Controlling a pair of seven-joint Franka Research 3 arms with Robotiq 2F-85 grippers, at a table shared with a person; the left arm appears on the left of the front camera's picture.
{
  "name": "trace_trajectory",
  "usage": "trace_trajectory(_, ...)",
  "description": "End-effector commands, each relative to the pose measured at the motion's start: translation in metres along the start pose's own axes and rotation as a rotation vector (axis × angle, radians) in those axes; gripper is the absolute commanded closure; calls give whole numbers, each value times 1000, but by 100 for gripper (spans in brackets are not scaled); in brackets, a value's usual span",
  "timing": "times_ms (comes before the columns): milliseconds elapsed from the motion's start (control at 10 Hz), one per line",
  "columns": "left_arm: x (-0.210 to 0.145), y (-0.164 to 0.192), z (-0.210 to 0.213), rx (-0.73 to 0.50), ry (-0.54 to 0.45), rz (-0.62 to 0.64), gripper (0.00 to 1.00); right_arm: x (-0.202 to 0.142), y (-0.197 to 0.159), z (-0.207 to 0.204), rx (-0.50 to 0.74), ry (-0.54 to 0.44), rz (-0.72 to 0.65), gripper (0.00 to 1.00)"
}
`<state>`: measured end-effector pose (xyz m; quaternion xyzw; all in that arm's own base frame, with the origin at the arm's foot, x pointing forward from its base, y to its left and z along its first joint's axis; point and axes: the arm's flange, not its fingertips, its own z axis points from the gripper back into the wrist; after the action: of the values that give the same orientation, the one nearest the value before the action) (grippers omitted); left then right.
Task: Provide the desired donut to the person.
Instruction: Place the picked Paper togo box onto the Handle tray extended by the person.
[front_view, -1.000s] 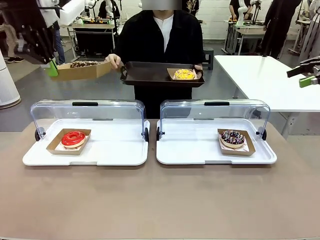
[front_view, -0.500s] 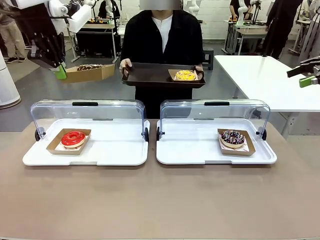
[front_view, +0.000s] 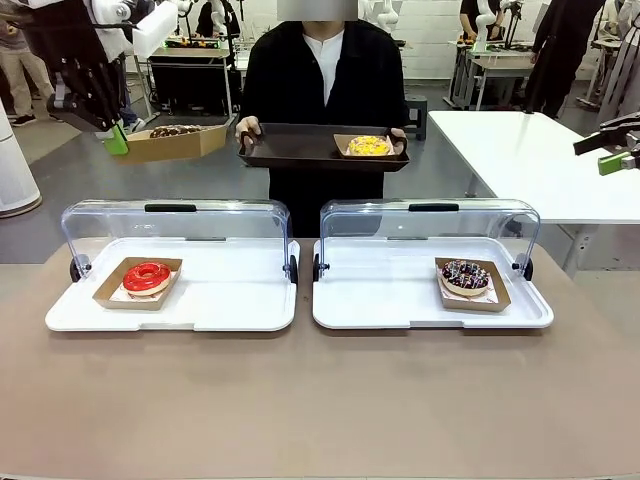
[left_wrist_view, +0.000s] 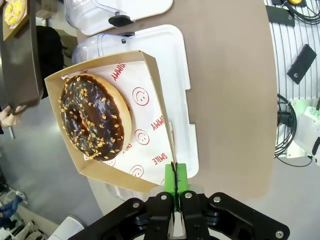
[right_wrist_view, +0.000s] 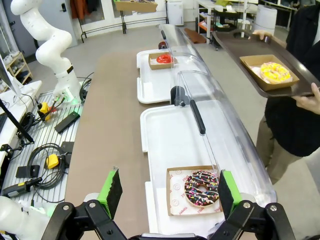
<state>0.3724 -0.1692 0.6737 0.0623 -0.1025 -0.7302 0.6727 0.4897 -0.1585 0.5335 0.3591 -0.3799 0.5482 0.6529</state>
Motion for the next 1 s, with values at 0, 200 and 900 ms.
trace_trajectory(0, 1, 0, 3, 0, 9, 19, 100, 2, 0, -1, -3, -9, 3, 0)
trace_trajectory(200, 1, 0, 3, 0, 9, 19, 100, 2, 0, -1, -3, -9, 3, 0)
trace_trajectory(900, 0, 0, 0, 0, 0, 0, 99, 2, 0, -1, -3, -9, 3, 0)
